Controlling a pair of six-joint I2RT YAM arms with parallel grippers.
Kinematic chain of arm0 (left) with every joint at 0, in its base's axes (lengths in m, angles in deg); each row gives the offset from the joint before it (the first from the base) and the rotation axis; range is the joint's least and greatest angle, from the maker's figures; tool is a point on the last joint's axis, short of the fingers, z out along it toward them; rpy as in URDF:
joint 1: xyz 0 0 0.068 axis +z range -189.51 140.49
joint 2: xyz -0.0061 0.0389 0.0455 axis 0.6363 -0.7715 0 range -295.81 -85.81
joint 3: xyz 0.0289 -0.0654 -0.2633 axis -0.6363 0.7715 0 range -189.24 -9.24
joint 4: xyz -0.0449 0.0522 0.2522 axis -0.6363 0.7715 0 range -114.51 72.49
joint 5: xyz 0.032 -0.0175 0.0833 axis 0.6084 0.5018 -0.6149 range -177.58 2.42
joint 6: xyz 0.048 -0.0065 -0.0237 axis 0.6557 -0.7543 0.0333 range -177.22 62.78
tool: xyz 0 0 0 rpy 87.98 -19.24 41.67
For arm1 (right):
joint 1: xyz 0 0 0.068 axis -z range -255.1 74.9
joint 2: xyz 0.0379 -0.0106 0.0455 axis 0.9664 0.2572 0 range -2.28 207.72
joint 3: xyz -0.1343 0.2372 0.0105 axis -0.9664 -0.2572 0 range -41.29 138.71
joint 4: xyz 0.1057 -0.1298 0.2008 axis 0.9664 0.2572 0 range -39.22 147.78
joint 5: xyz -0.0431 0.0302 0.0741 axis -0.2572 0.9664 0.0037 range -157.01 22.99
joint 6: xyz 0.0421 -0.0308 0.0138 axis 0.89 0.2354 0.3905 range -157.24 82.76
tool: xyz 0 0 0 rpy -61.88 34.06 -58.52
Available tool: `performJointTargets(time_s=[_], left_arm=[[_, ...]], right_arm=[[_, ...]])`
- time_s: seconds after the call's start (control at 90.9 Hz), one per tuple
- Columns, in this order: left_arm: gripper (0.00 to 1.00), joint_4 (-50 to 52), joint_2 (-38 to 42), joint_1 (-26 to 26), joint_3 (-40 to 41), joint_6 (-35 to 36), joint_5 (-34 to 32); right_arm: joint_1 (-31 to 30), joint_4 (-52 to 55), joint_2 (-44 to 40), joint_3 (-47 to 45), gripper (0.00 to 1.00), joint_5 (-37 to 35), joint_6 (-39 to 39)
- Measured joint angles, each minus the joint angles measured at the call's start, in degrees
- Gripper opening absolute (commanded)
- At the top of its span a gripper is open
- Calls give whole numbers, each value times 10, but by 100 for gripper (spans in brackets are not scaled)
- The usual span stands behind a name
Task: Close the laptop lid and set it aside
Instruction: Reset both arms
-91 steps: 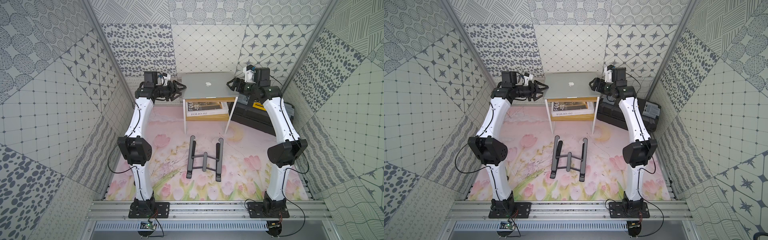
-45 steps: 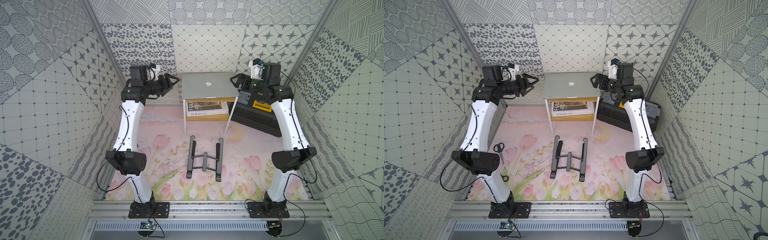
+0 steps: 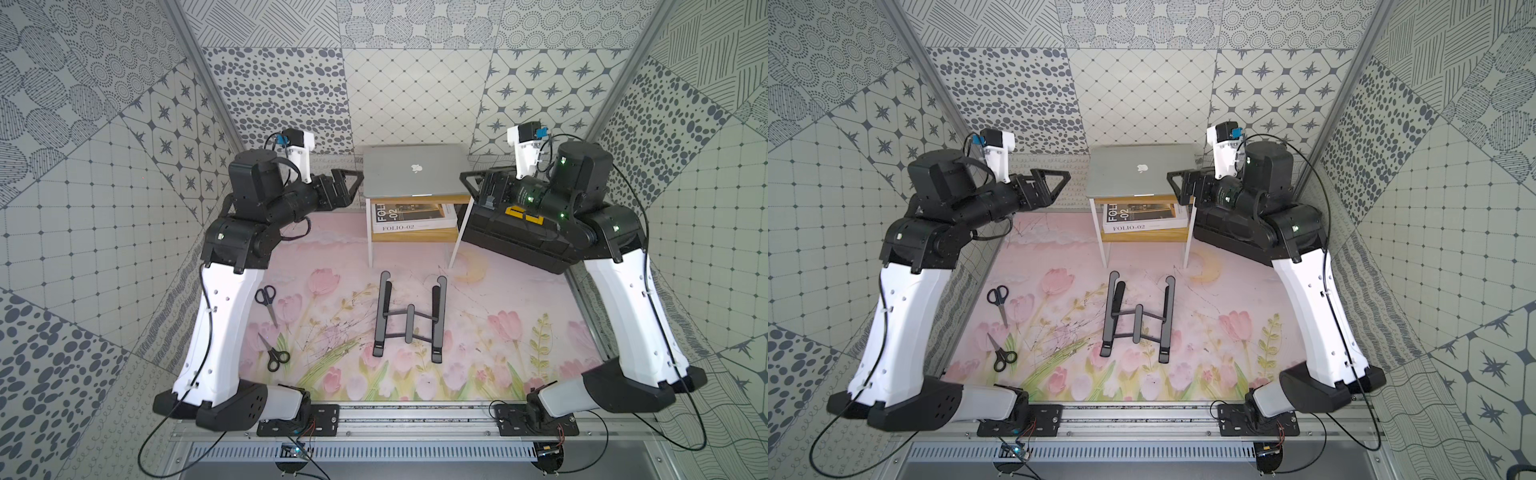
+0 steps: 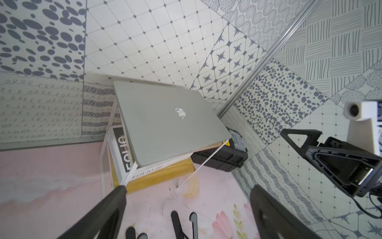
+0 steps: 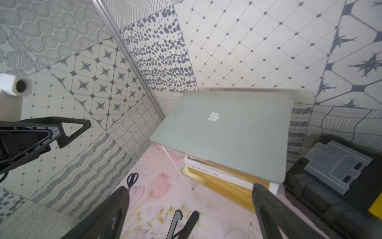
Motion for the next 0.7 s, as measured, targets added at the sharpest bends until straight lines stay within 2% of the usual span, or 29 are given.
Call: performJointTargets(time_s=[0.154, 0.352, 0.55, 0.704], left_arm=[[99, -116, 204, -11, 278, 30, -35], [99, -242, 399, -15, 566, 63, -87], [99, -353, 512, -17, 793, 72, -161], [99, -418, 530, -17, 908, 75, -234]], right_arm=[[-3, -95, -180, -274, 97, -41, -44], [-3, -255, -351, -591, 97, -116, -82], [-3, -456, -497, -873, 97, -208, -108], [-3, -578, -581, -1042, 97, -278, -118]])
